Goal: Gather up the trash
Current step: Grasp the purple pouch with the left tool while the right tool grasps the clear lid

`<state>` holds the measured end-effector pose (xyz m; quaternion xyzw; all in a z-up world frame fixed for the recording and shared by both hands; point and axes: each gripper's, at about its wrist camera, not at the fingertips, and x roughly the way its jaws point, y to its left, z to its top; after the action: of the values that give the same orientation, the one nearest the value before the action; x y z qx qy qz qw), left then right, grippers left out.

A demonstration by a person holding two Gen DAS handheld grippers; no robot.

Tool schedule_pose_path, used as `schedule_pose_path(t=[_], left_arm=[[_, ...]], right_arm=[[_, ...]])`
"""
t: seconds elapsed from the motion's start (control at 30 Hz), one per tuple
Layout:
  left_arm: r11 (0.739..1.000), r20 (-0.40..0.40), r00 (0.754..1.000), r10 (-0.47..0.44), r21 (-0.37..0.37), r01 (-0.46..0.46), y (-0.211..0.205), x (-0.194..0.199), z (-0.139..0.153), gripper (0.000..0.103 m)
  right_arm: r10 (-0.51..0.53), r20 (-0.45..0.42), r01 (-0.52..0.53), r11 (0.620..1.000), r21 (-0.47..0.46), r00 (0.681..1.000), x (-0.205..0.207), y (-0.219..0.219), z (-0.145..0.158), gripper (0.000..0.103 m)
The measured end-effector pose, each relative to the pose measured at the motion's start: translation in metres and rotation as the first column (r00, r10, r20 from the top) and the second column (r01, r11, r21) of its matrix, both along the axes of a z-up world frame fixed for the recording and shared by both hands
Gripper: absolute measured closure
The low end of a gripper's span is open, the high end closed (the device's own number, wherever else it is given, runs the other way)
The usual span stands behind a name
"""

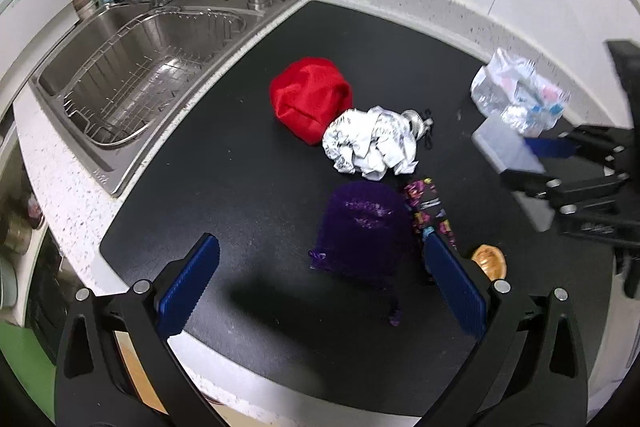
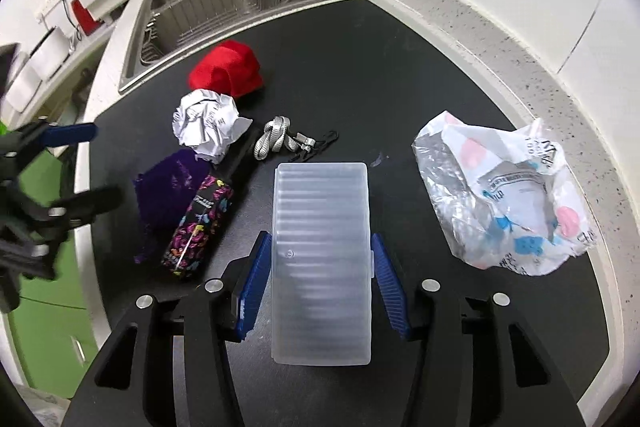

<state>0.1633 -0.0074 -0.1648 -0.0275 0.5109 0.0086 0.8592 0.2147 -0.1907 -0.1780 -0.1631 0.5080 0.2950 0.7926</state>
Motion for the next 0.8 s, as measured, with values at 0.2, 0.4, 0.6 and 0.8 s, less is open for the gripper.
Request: schedule_pose_path(t=[0.2, 0.4, 0.6, 0.8], left_arm=[[1.0, -0.032, 0.999, -0.021, 0.0, 0.021, 0.003, 0.009, -0.028, 0.003], [0.999, -0.029, 0.998, -0.05, -0.002, 0.05, -0.003, 0.006, -0.042, 0.022], [0.998, 0.004, 0.999, -0.043, 0.054, 0.042, -0.009, 0.003, -0.041, 0.044], [0.999, -0.023, 0.999, -0.042, 0.026, 0.043, -0.007, 0.007, -0.037, 0.091]], right_arm=[[-0.027, -0.01, 0.027, 0.999, 0.026, 1.0, -0.003, -0.008, 0.004, 0.053], [-0.055, -0.015, 0.056, 0.998, 0.036, 0.998, -0.002, -0.022, 0.006, 0.053], [-0.061, -0.012, 0.062, 0.997, 0.042, 0.998, -0.001, -0.024, 0.008, 0.053], [-0.06, -0.008, 0.06, 0.997, 0.05, 0.998, -0.002, -0.025, 0.01, 0.053]])
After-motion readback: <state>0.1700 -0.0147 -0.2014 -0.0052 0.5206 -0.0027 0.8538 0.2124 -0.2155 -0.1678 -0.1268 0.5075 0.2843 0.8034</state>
